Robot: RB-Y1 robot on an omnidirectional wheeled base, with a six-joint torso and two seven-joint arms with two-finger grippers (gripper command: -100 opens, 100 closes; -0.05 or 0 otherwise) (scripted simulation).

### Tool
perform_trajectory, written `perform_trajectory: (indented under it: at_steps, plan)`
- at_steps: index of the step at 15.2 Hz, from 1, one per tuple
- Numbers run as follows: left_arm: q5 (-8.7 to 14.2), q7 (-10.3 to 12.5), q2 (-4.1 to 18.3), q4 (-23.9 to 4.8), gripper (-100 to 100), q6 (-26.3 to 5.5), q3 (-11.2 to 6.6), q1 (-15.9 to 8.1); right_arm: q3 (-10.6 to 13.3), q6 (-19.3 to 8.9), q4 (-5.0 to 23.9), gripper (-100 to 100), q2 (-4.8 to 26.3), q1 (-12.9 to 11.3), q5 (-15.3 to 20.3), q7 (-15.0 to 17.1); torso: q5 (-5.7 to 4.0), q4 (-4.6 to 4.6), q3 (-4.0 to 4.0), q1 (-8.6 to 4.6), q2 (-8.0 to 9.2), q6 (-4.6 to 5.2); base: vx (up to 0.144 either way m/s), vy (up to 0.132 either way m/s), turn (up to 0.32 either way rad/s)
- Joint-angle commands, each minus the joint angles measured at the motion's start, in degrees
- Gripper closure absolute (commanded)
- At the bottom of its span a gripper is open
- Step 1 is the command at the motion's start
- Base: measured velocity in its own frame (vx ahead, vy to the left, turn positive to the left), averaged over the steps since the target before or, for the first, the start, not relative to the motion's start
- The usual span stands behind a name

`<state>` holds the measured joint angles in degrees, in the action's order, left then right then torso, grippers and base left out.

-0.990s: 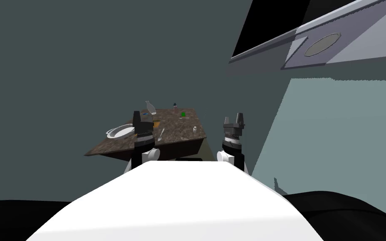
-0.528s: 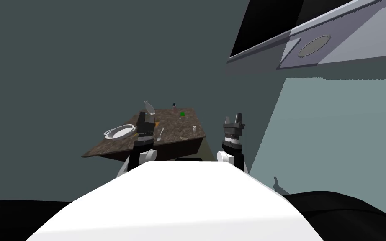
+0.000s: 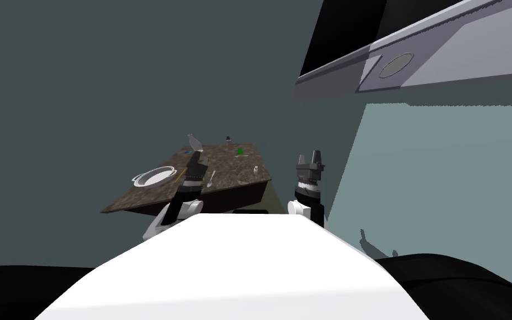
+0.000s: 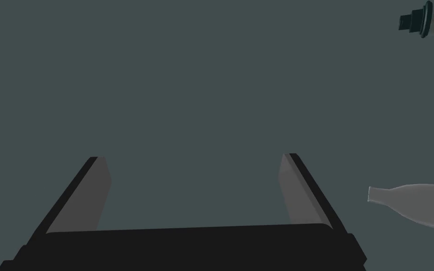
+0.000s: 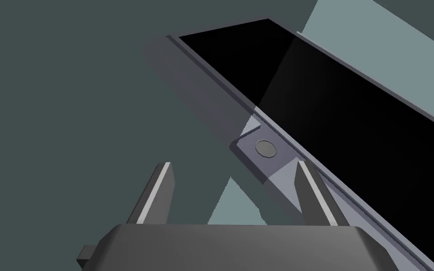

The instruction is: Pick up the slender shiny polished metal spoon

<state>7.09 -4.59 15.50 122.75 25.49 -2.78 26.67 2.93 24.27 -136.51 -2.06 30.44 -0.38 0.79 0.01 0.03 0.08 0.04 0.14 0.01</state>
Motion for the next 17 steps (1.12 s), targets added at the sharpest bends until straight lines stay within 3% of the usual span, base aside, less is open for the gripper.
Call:
perform_trajectory:
  at_steps: [1, 10, 17]
  plan:
    - [0.2, 0.2, 2.1, -0.5, -100, -1.2, -0.05, 0.2, 0.0, 0.0, 0.0, 0, 0.0, 0.0, 0.0, 0.0, 0.00, 0.00, 0.00, 0.00, 0.00, 0.00, -0.033, 0.006, -0.071]
    - [1.9, 1.6, 13.2, -4.8, -100, -9.7, -0.32, 0.7, 0.0, 0.0, 0.0, 0, 0.0, 0.0, 0.0, 0.0, 0.00, 0.01, 0.02, 0.02, 0.03, 0.00, -0.039, 0.004, -0.100]
    - [3.1, 2.5, 20.5, -7.8, -100, -15.6, -0.40, 1.2, 0.0, 0.0, 0.0, 0, 0.0, 0.0, 0.0, 0.0, 0.00, 0.01, 0.03, 0.00, 0.05, 0.01, -0.044, -0.003, -0.116]
